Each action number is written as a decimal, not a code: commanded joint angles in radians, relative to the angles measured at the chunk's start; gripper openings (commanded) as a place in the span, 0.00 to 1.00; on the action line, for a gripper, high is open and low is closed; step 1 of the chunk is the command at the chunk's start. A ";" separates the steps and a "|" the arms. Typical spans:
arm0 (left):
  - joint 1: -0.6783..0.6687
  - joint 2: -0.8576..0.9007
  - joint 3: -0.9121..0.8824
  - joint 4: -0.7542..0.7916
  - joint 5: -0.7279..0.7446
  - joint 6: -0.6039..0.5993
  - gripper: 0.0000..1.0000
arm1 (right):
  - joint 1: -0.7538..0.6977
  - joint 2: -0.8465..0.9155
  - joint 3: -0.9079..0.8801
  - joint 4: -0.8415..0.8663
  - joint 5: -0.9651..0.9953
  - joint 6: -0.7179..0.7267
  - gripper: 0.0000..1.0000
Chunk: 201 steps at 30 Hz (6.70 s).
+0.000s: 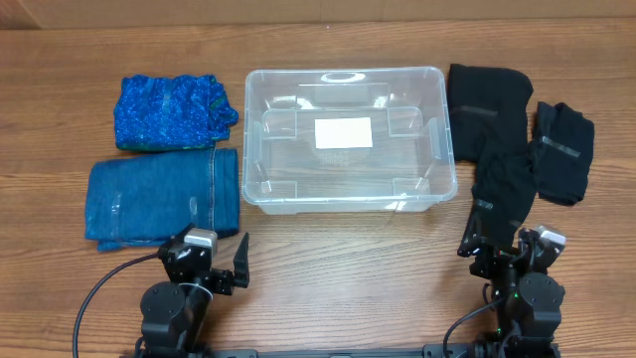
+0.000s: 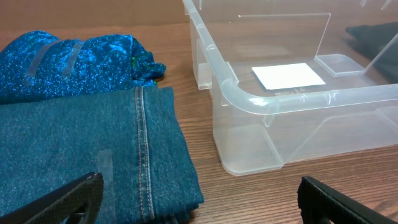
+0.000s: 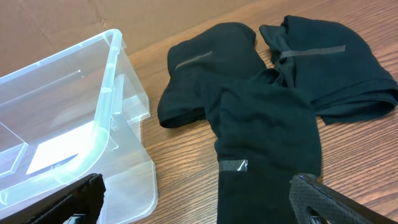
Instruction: Pack container
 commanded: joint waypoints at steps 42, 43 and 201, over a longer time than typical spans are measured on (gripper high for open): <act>0.004 -0.010 -0.005 0.068 0.092 -0.011 1.00 | 0.005 -0.011 -0.009 -0.003 0.002 -0.003 1.00; 0.004 -0.010 -0.005 0.099 0.141 -0.019 1.00 | 0.005 -0.011 -0.009 -0.003 0.002 -0.003 1.00; 0.195 1.621 2.031 -0.781 0.504 -0.389 0.04 | 0.005 -0.010 -0.009 -0.003 0.002 -0.003 1.00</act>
